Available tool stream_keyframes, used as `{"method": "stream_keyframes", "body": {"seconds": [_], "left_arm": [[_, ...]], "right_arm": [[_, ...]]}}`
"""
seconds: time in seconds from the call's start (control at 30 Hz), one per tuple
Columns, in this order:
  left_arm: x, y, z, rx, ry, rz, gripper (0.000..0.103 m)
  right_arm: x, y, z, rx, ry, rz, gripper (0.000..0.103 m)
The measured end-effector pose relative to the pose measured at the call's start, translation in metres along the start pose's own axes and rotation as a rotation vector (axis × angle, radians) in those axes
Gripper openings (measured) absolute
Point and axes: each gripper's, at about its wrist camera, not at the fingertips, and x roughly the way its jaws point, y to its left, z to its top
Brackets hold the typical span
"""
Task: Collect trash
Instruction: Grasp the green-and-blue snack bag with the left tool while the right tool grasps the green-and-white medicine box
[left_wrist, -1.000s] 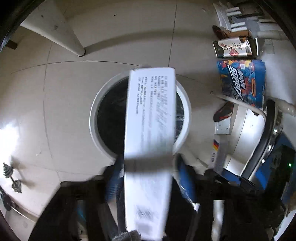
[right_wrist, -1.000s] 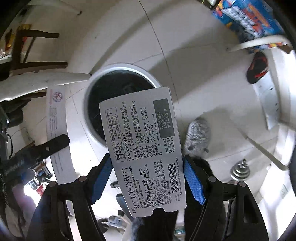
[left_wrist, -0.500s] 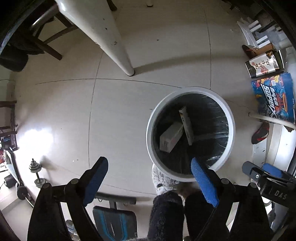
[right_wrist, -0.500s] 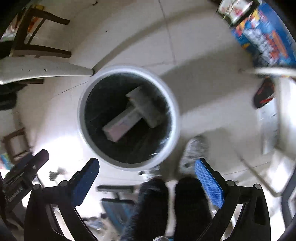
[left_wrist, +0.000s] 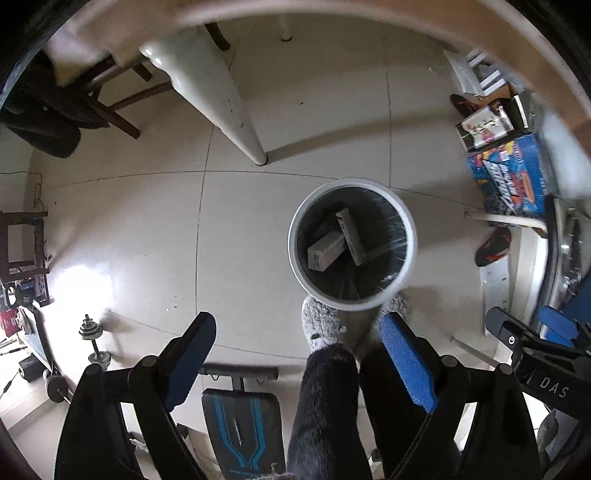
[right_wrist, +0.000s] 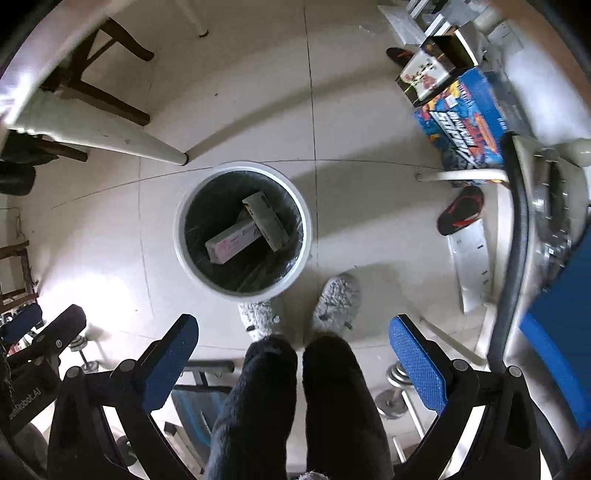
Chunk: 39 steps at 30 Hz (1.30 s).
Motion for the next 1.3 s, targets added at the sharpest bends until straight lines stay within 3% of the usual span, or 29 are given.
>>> {"method": "stream_keyframes", "body": {"seconds": [0.33, 0.57, 0.63, 0.7, 0.87, 1.03, 1.13, 1.17, 1.2, 1.23, 1.3], "left_arm": [[-0.119, 0.013, -0.022, -0.023, -0.060, -0.056, 0.092], [-0.219, 0.010, -0.001, -0.028, -0.199, -0.099, 0.092], [-0.240, -0.001, 0.016, -0.009, -0.246, -0.122, 0.094], [-0.255, -0.016, 0.036, 0.003, -0.283, -0.136, 0.103], [-0.267, -0.065, 0.107, 0.012, -0.331, -0.203, 0.103], [-0.236, -0.112, 0.185, 0.008, -0.273, -0.249, 0.102], [-0.201, -0.148, 0.234, 0.011, -0.183, -0.242, 0.101], [-0.197, -0.156, 0.240, 0.011, -0.168, -0.250, 0.099], [-0.189, -0.161, 0.248, 0.009, -0.156, -0.254, 0.081], [-0.184, -0.166, 0.254, 0.002, -0.147, -0.244, 0.057], [-0.181, -0.169, 0.261, -0.032, -0.160, -0.271, 0.048]], "right_arm": [[-0.139, 0.009, -0.039, 0.012, -0.064, 0.072, 0.103], [-0.239, 0.006, -0.027, 0.061, -0.164, 0.159, 0.103], [-0.268, -0.007, -0.011, 0.093, -0.204, 0.172, 0.103], [-0.290, -0.026, 0.005, 0.128, -0.242, 0.176, 0.103], [-0.336, -0.100, 0.068, 0.207, -0.308, 0.149, 0.103], [-0.351, -0.169, 0.150, 0.233, -0.311, 0.129, 0.103], [-0.344, -0.208, 0.204, 0.232, -0.287, 0.133, 0.103], [-0.341, -0.216, 0.223, 0.230, -0.277, 0.134, 0.103], [-0.339, -0.226, 0.245, 0.222, -0.270, 0.136, 0.103], [-0.336, -0.229, 0.256, 0.216, -0.267, 0.134, 0.103], [-0.334, -0.242, 0.292, 0.197, -0.255, 0.123, 0.103]]}}
